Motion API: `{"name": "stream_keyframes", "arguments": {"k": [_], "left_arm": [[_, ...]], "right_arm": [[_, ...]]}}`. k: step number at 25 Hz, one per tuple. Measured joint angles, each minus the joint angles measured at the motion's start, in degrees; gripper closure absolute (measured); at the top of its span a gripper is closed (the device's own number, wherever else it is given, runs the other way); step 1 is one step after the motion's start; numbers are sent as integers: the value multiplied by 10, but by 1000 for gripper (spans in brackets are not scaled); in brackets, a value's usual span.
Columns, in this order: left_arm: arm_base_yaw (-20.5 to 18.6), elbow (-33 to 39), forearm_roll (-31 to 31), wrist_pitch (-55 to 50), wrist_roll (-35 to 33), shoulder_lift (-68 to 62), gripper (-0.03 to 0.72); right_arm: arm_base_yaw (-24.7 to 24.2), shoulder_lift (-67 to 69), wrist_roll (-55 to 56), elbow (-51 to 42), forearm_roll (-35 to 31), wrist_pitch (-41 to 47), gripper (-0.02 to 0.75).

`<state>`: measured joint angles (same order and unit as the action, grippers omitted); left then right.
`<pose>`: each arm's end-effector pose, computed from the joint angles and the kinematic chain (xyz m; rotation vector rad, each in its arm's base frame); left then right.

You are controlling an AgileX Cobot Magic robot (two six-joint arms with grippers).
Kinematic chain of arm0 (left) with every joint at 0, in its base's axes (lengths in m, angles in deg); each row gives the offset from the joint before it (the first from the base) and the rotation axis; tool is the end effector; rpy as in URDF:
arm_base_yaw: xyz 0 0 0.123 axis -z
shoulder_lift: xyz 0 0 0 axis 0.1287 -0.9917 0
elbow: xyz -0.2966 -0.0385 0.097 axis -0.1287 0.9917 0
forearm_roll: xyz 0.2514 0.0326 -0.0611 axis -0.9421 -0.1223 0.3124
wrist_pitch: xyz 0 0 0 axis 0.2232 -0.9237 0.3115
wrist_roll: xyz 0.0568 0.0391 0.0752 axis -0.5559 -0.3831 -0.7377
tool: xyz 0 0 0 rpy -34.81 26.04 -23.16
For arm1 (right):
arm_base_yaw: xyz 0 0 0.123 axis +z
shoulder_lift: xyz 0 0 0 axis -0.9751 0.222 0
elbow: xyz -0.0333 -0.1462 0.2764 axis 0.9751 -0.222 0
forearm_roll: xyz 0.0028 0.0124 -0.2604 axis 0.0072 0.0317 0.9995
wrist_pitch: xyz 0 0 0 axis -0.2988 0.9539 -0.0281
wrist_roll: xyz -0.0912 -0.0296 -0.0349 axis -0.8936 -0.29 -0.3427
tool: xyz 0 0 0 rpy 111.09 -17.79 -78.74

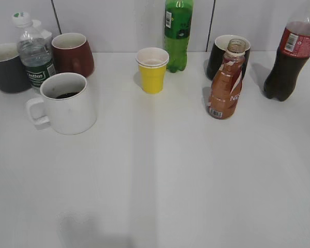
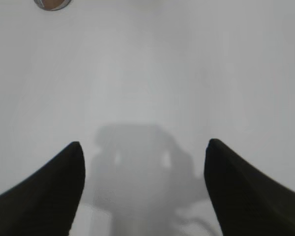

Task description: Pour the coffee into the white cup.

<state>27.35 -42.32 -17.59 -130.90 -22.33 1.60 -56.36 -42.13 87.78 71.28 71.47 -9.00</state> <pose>0.0055 -0.0046 0.2848 0.3856 2.1573 -0.2268 0.0217 -0.0108 0.2807 -0.1304 2.2188 0.0909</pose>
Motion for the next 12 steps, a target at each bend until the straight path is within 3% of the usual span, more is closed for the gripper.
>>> {"name": "stream_keyframes", "arguments": {"k": [4, 12], "left_arm": [[-7, 0, 0, 0, 0, 0, 316], [-85, 0, 1, 0, 0, 0, 319]], "right_arm": [[0, 0, 0, 0, 0, 0, 149], [-33, -53, 0, 0, -1, 1, 149]]}}
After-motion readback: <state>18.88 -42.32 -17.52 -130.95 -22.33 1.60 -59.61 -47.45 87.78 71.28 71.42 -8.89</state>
